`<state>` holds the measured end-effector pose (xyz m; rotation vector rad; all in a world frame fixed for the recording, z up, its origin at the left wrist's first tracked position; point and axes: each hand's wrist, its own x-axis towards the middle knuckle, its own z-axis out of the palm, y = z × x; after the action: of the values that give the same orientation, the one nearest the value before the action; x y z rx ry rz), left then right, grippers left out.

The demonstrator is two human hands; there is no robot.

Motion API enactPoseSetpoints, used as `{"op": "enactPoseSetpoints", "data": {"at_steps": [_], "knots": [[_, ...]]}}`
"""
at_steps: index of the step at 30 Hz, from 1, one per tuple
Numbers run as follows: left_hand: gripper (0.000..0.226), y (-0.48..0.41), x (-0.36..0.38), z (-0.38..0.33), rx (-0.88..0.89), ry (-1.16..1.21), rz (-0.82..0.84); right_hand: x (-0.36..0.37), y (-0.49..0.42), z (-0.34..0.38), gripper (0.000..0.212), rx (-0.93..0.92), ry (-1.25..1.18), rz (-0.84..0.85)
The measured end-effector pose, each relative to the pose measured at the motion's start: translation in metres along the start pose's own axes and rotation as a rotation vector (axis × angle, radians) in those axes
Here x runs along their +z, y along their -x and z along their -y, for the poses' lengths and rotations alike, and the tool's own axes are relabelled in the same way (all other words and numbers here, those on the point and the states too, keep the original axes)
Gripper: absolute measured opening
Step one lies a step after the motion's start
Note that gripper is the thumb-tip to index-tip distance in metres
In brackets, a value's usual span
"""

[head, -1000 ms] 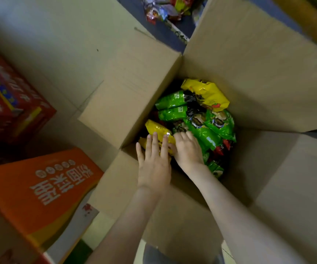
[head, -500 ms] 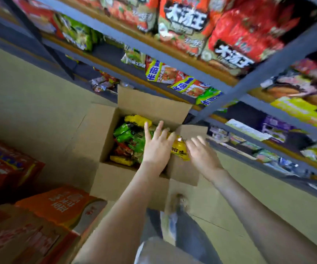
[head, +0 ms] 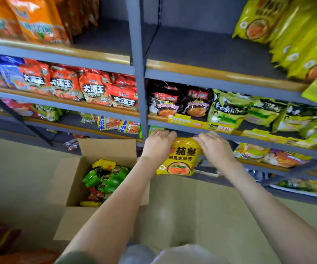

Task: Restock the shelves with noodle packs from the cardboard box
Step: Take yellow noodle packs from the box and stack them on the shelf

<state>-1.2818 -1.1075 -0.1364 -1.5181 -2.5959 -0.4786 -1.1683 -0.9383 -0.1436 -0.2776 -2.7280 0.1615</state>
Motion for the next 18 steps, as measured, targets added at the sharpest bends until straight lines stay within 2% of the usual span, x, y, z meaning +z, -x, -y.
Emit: {"op": "enactPoseSetpoints", "data": {"at_steps": [3,6,9,11,14,18], "knots": [[0.055,-0.032,-0.02,-0.048,0.044,-0.026,-0.061,-0.041,0.001,-0.035,0.042,0.028,-0.008,-0.134],[0.053,-0.064,-0.04,-0.079,0.116,-0.057,-0.199,-0.075,-0.003,-0.057,0.049,0.069,0.024,-0.287],[0.034,-0.097,-0.057,-0.097,0.185,-0.067,-0.369,-0.09,-0.004,-0.069,0.073,-0.003,0.135,-0.39],[0.022,-0.119,-0.069,-0.105,0.205,-0.061,-0.488,-0.089,-0.003,-0.072,0.091,-0.054,0.193,-0.415],[0.026,-0.155,-0.083,-0.112,0.248,-0.038,-0.625,-0.088,-0.015,-0.077,0.116,-0.01,0.254,-0.393],[0.026,-0.198,-0.099,-0.112,0.22,0.033,-0.646,-0.104,-0.054,-0.089,0.131,0.049,0.329,-0.379]]}}
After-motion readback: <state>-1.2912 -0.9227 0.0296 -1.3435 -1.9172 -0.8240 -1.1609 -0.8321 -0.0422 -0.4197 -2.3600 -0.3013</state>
